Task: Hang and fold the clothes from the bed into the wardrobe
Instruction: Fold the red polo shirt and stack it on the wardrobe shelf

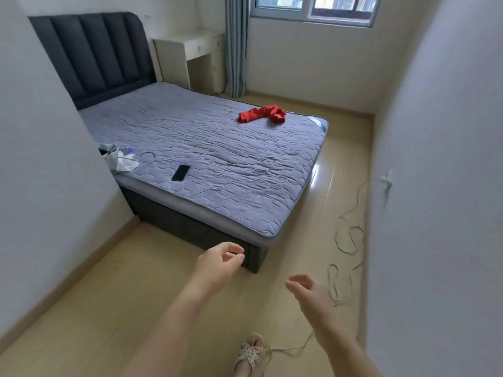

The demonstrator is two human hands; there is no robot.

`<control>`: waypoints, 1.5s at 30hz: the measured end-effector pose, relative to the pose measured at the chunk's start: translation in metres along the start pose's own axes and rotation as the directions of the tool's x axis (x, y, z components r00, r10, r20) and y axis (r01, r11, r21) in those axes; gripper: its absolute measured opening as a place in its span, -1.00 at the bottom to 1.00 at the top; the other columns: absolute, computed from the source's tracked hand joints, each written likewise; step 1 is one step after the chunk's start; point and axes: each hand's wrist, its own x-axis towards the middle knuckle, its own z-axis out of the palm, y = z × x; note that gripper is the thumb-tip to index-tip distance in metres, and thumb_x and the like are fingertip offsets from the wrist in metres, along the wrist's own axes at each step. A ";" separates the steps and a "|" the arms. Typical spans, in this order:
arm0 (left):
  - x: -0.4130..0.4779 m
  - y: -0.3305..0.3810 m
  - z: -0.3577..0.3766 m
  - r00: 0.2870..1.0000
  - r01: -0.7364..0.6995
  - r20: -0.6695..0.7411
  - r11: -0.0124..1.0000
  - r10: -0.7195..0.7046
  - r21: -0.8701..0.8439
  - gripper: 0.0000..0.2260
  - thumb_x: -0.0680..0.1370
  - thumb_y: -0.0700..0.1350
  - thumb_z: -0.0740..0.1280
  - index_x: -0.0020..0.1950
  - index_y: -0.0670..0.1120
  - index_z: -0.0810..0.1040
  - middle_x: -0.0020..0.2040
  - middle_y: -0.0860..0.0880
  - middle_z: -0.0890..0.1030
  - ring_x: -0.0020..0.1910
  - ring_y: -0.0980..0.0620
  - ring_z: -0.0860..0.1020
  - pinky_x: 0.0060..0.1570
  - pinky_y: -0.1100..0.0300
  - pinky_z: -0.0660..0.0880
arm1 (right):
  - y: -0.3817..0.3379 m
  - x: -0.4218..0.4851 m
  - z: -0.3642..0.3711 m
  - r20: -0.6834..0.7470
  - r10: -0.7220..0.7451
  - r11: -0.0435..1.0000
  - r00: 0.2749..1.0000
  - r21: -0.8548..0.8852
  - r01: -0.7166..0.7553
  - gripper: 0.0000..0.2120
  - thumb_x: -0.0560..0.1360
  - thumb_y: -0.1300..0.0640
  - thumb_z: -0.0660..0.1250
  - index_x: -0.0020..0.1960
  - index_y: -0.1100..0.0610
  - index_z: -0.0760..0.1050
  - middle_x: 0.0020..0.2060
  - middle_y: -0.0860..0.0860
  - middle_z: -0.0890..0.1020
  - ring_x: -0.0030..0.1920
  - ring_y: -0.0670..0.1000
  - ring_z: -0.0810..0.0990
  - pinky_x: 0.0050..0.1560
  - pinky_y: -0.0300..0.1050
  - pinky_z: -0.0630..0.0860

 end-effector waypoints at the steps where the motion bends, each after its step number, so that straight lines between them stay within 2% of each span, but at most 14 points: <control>1: 0.021 0.008 0.010 1.000 -0.013 0.026 1.000 0.013 0.007 -0.89 0.53 -0.08 0.31 -0.13 0.14 0.53 -0.13 0.05 0.63 -0.09 0.09 0.58 -0.19 0.28 0.46 | 0.000 0.017 -0.008 -0.021 0.017 1.000 1.000 0.006 -0.016 -0.96 0.48 0.16 0.33 -0.11 0.03 0.53 -0.17 -0.04 0.59 -0.18 -0.14 0.50 -0.26 -0.25 0.36; 6: 0.138 0.049 0.054 0.992 -0.056 0.111 0.998 0.055 0.005 -0.93 0.54 -0.05 0.29 -0.04 0.09 0.55 -0.08 0.05 0.64 -0.05 0.10 0.59 -0.09 0.22 0.48 | -0.017 0.121 -0.039 -0.116 0.060 0.998 0.991 0.027 -0.057 -0.95 0.47 0.19 0.35 -0.13 0.06 0.52 -0.20 -0.03 0.59 -0.15 -0.07 0.53 -0.24 -0.33 0.39; 9: 0.210 0.083 0.073 0.986 -0.060 0.155 0.998 0.055 0.033 -0.93 0.56 -0.06 0.27 -0.01 0.08 0.53 -0.06 0.03 0.63 -0.07 0.10 0.58 -0.20 0.29 0.45 | -0.042 0.183 -0.059 -0.127 0.096 0.995 0.987 0.016 -0.095 -0.96 0.48 0.16 0.34 -0.08 0.07 0.52 -0.19 -0.05 0.58 -0.12 -0.07 0.53 -0.24 -0.37 0.38; 13: 0.287 0.129 0.097 0.975 -0.099 0.209 0.991 0.079 0.086 -0.88 0.56 -0.05 0.25 0.06 0.03 0.54 -0.04 0.00 0.62 -0.04 0.05 0.59 -0.25 0.26 0.41 | -0.077 0.249 -0.093 -0.185 0.089 0.995 0.979 0.055 -0.080 -0.97 0.48 0.15 0.33 -0.08 0.06 0.51 -0.17 -0.06 0.59 -0.11 -0.08 0.54 -0.23 -0.33 0.39; 17: 0.338 0.156 0.123 0.958 -0.090 0.280 0.993 0.064 0.081 -0.93 0.54 -0.08 0.28 -0.05 0.08 0.54 -0.11 0.02 0.63 -0.08 0.05 0.60 -0.25 0.25 0.42 | -0.091 0.288 -0.123 -0.201 0.147 0.986 0.968 0.112 -0.126 -0.98 0.50 0.12 0.31 -0.10 0.01 0.50 -0.15 -0.08 0.58 -0.09 -0.07 0.54 -0.22 -0.24 0.40; 20: 0.376 0.176 0.144 0.947 -0.087 0.316 0.993 0.058 0.078 -0.87 0.52 -0.10 0.30 -0.14 0.15 0.51 -0.17 0.03 0.63 -0.11 0.05 0.61 -0.23 0.23 0.42 | -0.097 0.326 -0.146 -0.224 0.179 0.980 0.958 0.124 -0.154 -0.97 0.51 0.11 0.30 -0.05 0.02 0.49 -0.12 -0.09 0.57 -0.05 -0.06 0.53 -0.13 -0.19 0.42; 27: 0.490 0.226 0.211 0.950 -0.044 0.309 0.999 0.034 0.025 -0.83 0.52 -0.18 0.31 -0.20 0.08 0.52 -0.24 -0.02 0.60 -0.27 0.07 0.57 -0.27 0.23 0.39 | -0.118 0.454 -0.205 -0.183 0.182 0.978 0.966 0.139 -0.158 -0.99 0.51 0.14 0.30 -0.07 0.06 0.48 -0.14 -0.03 0.56 -0.18 -0.08 0.48 -0.27 -0.24 0.35; 31: 0.569 0.280 0.264 0.957 -0.004 0.290 1.000 0.004 -0.002 -0.83 0.53 -0.17 0.29 -0.19 0.08 0.51 -0.21 -0.03 0.60 -0.21 0.04 0.57 -0.24 0.21 0.40 | -0.144 0.548 -0.276 -0.211 0.153 0.983 0.965 0.130 -0.127 -0.97 0.51 0.15 0.29 -0.07 0.08 0.50 -0.17 -0.03 0.55 -0.20 -0.09 0.48 -0.28 -0.24 0.35; 35: 0.632 0.338 0.299 0.966 0.008 0.258 1.000 -0.002 -0.023 -0.85 0.52 -0.16 0.30 -0.19 0.08 0.53 -0.21 -0.02 0.61 -0.23 0.06 0.58 -0.21 0.21 0.41 | -0.175 0.625 -0.333 -0.199 0.137 0.988 0.970 0.102 -0.119 -0.95 0.51 0.14 0.29 -0.04 0.09 0.50 -0.20 -0.08 0.54 -0.12 -0.03 0.52 -0.23 -0.25 0.39; 40: 0.700 0.366 0.315 0.970 0.076 0.232 0.997 -0.075 0.004 -0.86 0.52 -0.15 0.29 -0.18 0.08 0.54 -0.20 -0.04 0.62 -0.16 0.00 0.59 -0.18 0.18 0.42 | -0.200 0.697 -0.356 -0.111 0.159 0.984 0.981 0.095 -0.148 -0.97 0.50 0.16 0.29 -0.08 0.08 0.50 -0.24 -0.07 0.53 -0.25 -0.10 0.47 -0.34 -0.26 0.32; 45: 0.780 0.383 0.333 0.964 0.137 0.230 0.990 -0.131 -0.014 -0.89 0.53 -0.15 0.29 -0.15 0.04 0.55 -0.24 -0.01 0.60 -0.18 0.02 0.58 -0.20 0.19 0.40 | -0.218 0.772 -0.381 -0.106 0.193 0.977 0.976 0.109 -0.181 -0.97 0.50 0.16 0.30 -0.12 0.05 0.49 -0.21 -0.05 0.53 -0.21 -0.07 0.47 -0.30 -0.24 0.31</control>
